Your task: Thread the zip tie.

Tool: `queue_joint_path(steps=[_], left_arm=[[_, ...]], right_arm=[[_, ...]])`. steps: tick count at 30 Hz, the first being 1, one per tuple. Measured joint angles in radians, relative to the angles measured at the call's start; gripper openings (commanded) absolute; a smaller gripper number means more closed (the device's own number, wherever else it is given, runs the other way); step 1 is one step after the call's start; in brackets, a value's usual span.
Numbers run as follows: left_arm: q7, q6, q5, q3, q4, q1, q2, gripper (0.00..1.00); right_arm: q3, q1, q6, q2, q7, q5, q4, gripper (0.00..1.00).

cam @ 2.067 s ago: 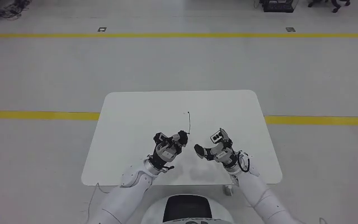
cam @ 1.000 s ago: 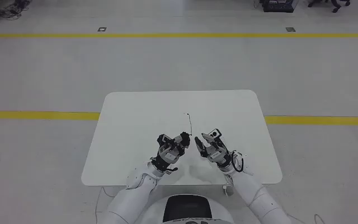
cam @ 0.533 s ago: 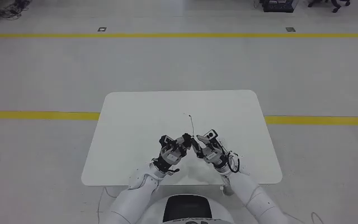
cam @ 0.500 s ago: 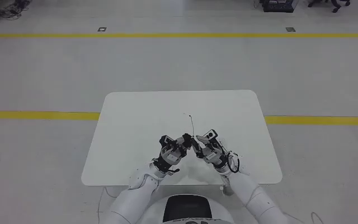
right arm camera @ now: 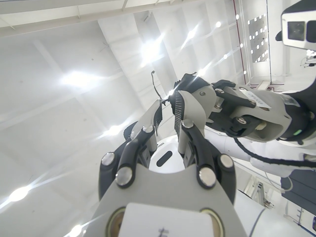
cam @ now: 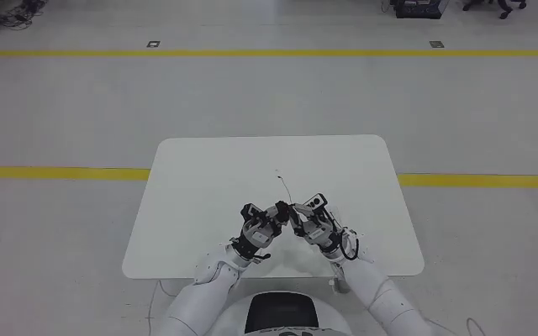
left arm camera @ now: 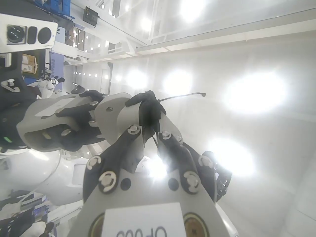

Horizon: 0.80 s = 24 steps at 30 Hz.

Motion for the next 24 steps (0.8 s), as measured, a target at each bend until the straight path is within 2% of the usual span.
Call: queue_joint_path(steps=[5,24], left_arm=[[0.000,0.000,0.001,-0.001,0.001,0.000,0.000,0.00],[-0.002,0.000,0.002,0.004,0.006,-0.002,0.000,0.00]], right_arm=[[0.003,-0.003,-0.003,0.001,0.000,0.000,-0.003,0.05],[0.006,-0.005,-0.002,0.001,0.000,0.001,-0.005,0.05]])
